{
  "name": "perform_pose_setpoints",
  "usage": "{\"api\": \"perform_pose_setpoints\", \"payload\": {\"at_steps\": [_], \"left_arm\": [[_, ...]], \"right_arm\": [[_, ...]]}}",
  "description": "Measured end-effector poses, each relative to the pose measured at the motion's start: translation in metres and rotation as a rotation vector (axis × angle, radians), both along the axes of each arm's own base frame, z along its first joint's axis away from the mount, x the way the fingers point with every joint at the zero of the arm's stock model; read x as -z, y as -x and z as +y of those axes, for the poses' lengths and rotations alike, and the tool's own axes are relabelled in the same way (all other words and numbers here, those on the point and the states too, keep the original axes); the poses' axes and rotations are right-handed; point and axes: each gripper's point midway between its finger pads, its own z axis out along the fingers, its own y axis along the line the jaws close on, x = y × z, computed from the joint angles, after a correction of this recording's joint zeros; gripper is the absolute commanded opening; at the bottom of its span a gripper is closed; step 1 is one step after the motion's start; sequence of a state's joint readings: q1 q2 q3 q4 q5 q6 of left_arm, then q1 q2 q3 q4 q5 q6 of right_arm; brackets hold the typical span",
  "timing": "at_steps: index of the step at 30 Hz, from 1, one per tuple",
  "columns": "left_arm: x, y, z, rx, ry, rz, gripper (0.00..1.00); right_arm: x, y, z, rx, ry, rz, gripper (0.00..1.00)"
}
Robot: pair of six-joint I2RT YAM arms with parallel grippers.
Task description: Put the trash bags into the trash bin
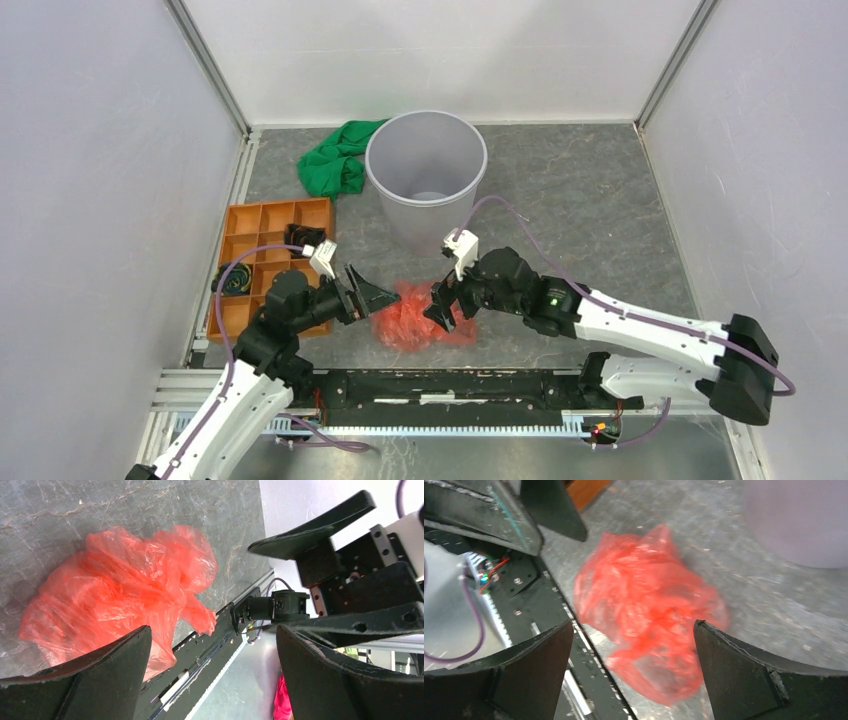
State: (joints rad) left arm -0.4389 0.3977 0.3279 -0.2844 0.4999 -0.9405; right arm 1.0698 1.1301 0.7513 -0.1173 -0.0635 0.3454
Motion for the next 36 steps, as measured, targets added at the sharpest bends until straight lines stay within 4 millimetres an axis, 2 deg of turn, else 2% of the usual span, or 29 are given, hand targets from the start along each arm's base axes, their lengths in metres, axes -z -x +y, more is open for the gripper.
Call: {"api": "perform_pose_setpoints", "payload": {"at_steps": [4,6,8,10,13,15,17,21,23,26,30,33,36], "left_arm": [[0.005,0.001,0.001,-0.006,-0.009,0.032,1.0],[0.009,0.0,0.001,-0.01,-0.018,0.047,1.0],[0.015,-0.002,0.001,-0.013,-0.032,0.074,0.97],[0.022,-0.004,-0.001,-0.012,-0.048,0.105,0.96],[0.038,-0.006,-0.003,-0.008,-0.098,0.16,0.96],[0.05,-0.004,-0.007,0.012,-0.151,0.191,0.99],[0.058,-0.002,-0.011,0.03,-0.204,0.207,1.0],[0.058,0.007,-0.026,0.082,-0.281,0.166,0.97],[0.06,0.009,-0.033,0.093,-0.319,0.146,0.89],[0.07,0.009,-0.038,0.095,-0.383,0.147,0.67],[0.085,0.0,-0.031,0.037,-0.456,0.151,0.42],[0.079,-0.009,-0.029,-0.009,-0.445,0.109,0.21],[0.063,-0.016,-0.029,-0.048,-0.394,0.049,0.04]], "right_arm": [[-0.009,-0.014,-0.024,0.102,0.036,-0.079,0.98],[-0.002,-0.017,-0.038,0.145,0.061,-0.096,0.98],[0.017,-0.015,-0.052,0.166,0.102,-0.087,0.98],[0.05,-0.006,-0.068,0.17,0.167,-0.049,0.98],[0.089,0.008,-0.088,0.162,0.228,0.005,0.98],[0.103,0.013,-0.097,0.159,0.247,0.031,0.98],[0.104,0.01,-0.102,0.179,0.237,0.04,0.98],[0.085,-0.013,-0.104,0.251,0.148,0.021,0.98],[0.079,-0.018,-0.103,0.262,0.105,0.024,0.98],[0.081,-0.017,-0.101,0.252,0.074,0.046,0.98],[0.086,-0.011,-0.099,0.227,0.071,0.076,0.98],[0.085,-0.01,-0.103,0.232,0.074,0.078,0.98],[0.081,-0.011,-0.108,0.249,0.071,0.069,0.98]]}}
